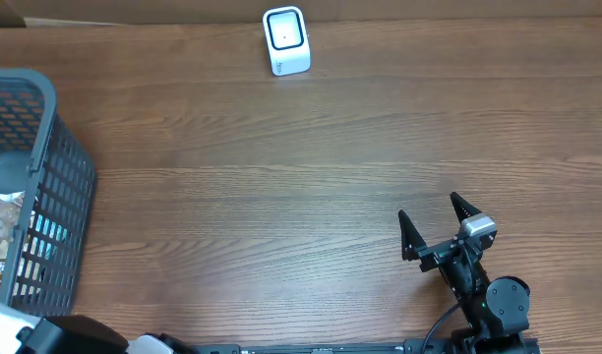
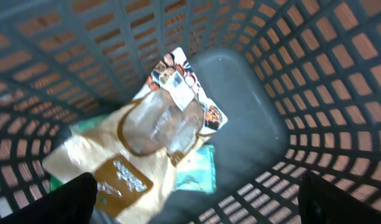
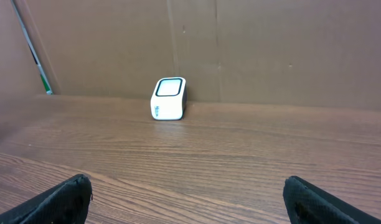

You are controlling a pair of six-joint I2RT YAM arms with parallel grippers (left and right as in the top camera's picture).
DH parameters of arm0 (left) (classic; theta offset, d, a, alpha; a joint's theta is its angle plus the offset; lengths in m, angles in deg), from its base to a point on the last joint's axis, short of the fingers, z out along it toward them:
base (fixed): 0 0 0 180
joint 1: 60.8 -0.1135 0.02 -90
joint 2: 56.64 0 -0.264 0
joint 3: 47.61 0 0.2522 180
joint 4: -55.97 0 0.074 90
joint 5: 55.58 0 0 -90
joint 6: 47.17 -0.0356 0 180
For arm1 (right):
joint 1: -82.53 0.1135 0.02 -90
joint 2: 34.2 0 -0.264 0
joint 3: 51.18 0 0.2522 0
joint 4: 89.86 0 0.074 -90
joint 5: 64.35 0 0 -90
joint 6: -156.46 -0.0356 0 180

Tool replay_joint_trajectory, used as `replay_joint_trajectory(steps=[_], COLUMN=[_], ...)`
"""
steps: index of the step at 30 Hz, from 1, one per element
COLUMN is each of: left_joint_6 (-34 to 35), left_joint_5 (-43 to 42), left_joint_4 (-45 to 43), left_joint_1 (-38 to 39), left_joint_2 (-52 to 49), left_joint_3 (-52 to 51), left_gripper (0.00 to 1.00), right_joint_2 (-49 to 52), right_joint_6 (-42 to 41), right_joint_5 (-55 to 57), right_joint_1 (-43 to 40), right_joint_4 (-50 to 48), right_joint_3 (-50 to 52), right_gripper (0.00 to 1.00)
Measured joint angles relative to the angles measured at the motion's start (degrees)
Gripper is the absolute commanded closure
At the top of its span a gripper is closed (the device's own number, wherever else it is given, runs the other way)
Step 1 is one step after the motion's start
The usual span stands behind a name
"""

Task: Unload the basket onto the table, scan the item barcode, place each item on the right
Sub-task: 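Reach down into the basket and grasp the clear snack bag with left gripper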

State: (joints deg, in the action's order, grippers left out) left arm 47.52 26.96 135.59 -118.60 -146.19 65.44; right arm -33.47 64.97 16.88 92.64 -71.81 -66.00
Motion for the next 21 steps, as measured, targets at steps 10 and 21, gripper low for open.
replay_joint_trajectory(steps=[10, 21], left_joint_6=[-8.1, -11.3], left_joint_5=[-0.5, -2.9], left_joint_4=[-5.8, -10.7], left_joint_1=[-0.1, -0.1], left_joint_2=[-8.7, -15.0], left_joint_3=[0.0, -0.3], left_gripper=[0.16, 0.10], right_joint_2=[0.0, 0.0], right_joint_6=[0.0, 0.0], right_joint_5=[0.0, 0.0], right_joint_1=[0.0, 0.0], right_joint_4=[0.0, 0.0], right_joint_3=[0.0, 0.0], right_gripper=[0.00, 0.00])
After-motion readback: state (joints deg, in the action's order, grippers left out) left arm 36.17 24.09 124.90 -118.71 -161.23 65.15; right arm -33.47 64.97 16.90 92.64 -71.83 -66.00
